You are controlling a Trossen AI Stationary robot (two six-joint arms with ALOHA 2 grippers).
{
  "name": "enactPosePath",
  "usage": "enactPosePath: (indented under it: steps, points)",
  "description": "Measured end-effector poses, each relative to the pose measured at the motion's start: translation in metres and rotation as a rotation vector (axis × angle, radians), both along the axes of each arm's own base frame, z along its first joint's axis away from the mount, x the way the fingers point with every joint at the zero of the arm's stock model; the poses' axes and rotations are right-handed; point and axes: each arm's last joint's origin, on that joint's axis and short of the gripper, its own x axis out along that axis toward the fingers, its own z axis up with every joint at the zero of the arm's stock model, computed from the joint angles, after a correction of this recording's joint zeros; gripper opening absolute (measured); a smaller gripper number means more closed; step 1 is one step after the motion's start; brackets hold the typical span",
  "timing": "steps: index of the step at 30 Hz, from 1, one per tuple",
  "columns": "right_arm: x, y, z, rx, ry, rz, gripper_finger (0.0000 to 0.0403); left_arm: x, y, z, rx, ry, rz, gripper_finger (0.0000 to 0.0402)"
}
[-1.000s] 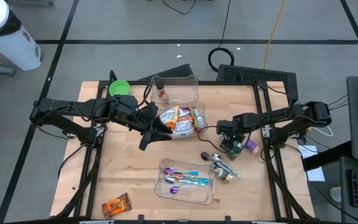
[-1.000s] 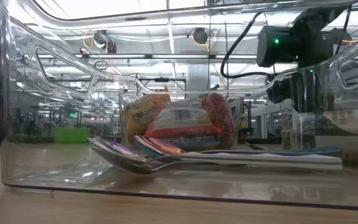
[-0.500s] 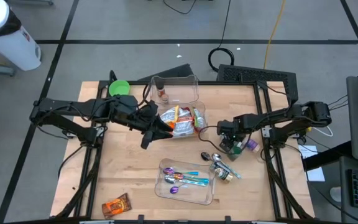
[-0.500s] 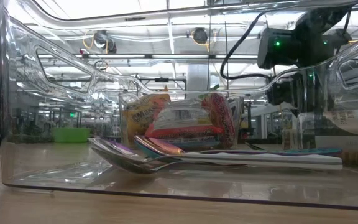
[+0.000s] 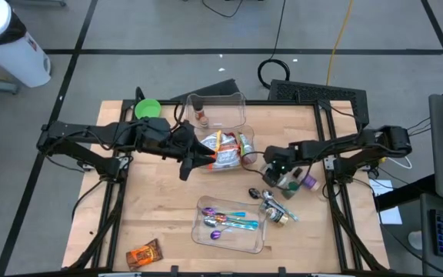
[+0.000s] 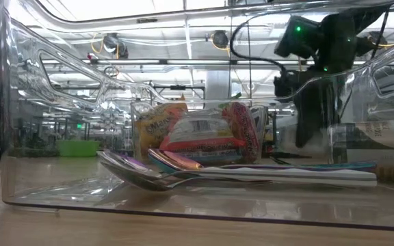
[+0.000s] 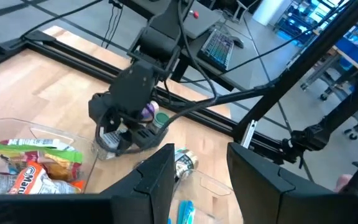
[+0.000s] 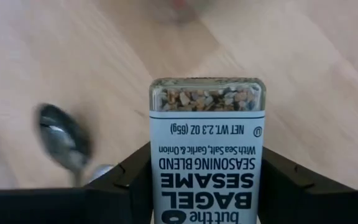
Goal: Pick & Place Food Item
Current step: Put the white seasoning bottle into the top transparent bin
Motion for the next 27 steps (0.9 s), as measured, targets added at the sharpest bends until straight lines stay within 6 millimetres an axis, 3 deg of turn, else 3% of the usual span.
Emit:
enactPosePath:
  steps: [9,14,22,27]
  points:
    - [-0.006,-0.007,0.038,-0.024,-0.205,-0.028,0.0189,0.0,0.003,0.0,-0.052,0.006,0.085,0.0152]
    - [0.002,-0.007,0.084,-0.056,-0.378,-0.011,0.0189,0.006,0.01,-0.004,-0.091,0.008,0.231,0.0152]
    - [0.017,-0.004,0.168,-0.275,-0.568,0.064,0.0189,0.038,0.027,-0.033,-0.202,0.101,0.241,0.0152]
    - [0.021,-0.005,0.185,-0.347,-0.476,0.119,0.0189,0.061,0.034,-0.043,-0.264,0.048,0.192,0.0152]
